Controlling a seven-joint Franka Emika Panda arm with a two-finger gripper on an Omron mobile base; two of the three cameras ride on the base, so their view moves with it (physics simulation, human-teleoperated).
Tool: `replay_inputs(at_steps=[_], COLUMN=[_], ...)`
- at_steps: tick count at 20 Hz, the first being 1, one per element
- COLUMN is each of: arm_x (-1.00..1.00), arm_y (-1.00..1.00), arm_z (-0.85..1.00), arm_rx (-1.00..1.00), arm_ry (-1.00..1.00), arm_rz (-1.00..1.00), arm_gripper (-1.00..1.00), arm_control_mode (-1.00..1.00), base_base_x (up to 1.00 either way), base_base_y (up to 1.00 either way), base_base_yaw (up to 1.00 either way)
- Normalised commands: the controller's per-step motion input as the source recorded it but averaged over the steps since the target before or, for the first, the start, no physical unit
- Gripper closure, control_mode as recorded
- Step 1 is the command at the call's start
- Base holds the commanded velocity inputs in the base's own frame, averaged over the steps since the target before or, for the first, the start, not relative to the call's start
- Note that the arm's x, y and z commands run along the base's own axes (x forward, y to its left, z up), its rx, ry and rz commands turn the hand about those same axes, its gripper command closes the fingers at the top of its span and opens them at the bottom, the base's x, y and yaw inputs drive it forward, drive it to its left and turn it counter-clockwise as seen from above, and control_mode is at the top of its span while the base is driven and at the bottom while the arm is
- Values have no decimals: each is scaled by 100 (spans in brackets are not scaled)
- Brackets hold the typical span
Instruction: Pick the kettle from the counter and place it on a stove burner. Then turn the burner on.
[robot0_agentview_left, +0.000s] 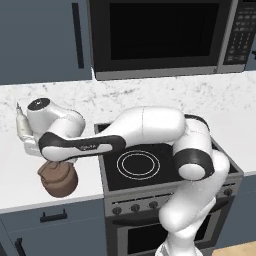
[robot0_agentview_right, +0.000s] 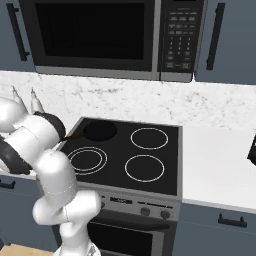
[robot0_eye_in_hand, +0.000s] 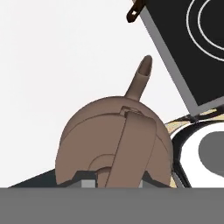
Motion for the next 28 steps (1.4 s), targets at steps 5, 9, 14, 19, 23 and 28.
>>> replay_inputs(at_steps=[5,9,14,19,23,28], arm_x=[-60,-25,-23,-2,7,58], arm_y=[-95,-100,-100,-100,-100,-89], arm_z=[48,37,28,21,22,19], arm_rx=[1,0,3,1,0,0], arm_ry=[-1,1,0,1,6,8], arm_rz=[0,0,0,0,0,9], arm_gripper=[100,100,100,100,100,100], arm_control_mode=[-100,-100,-100,-100,-100,-100], base_base_x=[0,0,0,0,0,0], base_base_y=[0,0,0,0,0,0], base_base_yaw=[0,0,0,0,0,0])
